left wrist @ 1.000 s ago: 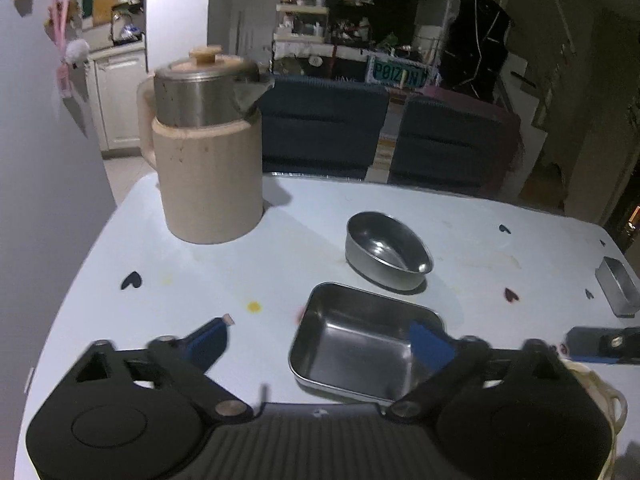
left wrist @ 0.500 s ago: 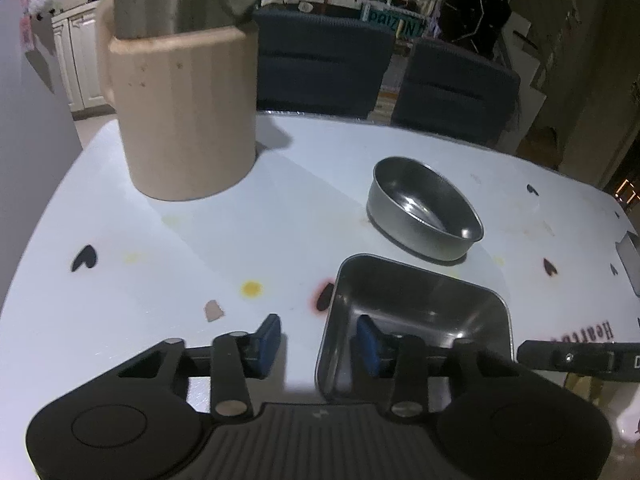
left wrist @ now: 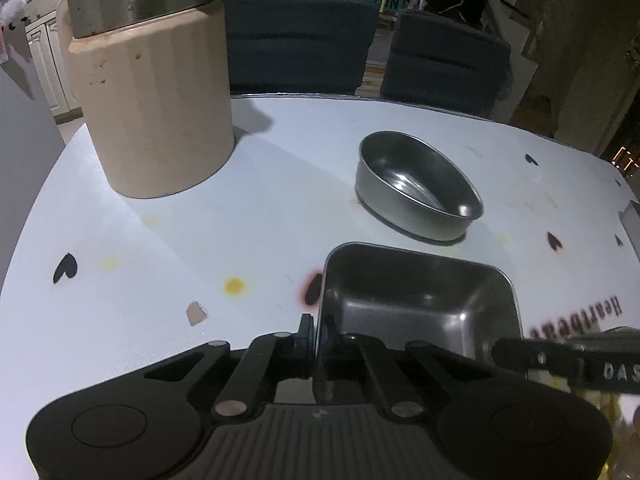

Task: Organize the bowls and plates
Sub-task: 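Lift the steel square tray with both grippers and carry it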

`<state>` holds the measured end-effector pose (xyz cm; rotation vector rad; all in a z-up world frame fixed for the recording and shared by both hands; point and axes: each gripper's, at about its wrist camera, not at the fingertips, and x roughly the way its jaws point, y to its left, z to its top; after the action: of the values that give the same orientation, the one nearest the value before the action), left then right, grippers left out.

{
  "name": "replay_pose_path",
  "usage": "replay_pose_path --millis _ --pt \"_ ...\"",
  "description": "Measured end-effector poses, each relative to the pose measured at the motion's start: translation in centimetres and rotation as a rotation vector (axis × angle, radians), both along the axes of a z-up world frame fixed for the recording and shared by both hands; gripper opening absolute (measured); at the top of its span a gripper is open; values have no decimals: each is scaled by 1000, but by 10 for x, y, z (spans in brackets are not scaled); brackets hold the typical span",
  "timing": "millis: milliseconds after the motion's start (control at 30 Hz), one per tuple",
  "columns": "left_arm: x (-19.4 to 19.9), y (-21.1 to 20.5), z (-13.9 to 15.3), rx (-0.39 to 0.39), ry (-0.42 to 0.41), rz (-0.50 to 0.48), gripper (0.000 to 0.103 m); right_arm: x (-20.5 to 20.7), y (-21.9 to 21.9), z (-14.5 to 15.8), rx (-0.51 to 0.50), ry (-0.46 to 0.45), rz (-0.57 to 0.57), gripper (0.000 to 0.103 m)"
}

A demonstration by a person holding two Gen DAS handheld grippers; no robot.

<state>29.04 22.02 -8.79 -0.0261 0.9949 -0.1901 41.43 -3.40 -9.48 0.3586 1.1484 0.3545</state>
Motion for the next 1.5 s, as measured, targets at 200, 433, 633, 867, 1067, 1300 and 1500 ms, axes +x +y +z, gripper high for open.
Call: replay_pose_path --millis 200,433,633,867,1067,1300,1500 --pt "-19 -6 18 -35 -58 16 2 0 -11 7 -4 -59 -12 9" --pt "-48 -22 54 -65 -134 40 4 -10 -36 33 45 -129 11 7" --pt "-79 -58 80 -107 -178 39 7 -30 -77 64 78 -193 18 7" --pt "-111 -117 101 -118 -207 3 7 -66 -136 90 48 -258 30 6" --pt "-135 -176 106 -124 -230 -37 8 -94 -194 102 34 -296 22 6" --pt "-145 -248 96 -130 -222 -109 9 -120 -262 103 22 -317 -34 6" --pt "-146 -298 80 -133 -188 -162 9 -136 -305 94 -11 -322 -129 6"
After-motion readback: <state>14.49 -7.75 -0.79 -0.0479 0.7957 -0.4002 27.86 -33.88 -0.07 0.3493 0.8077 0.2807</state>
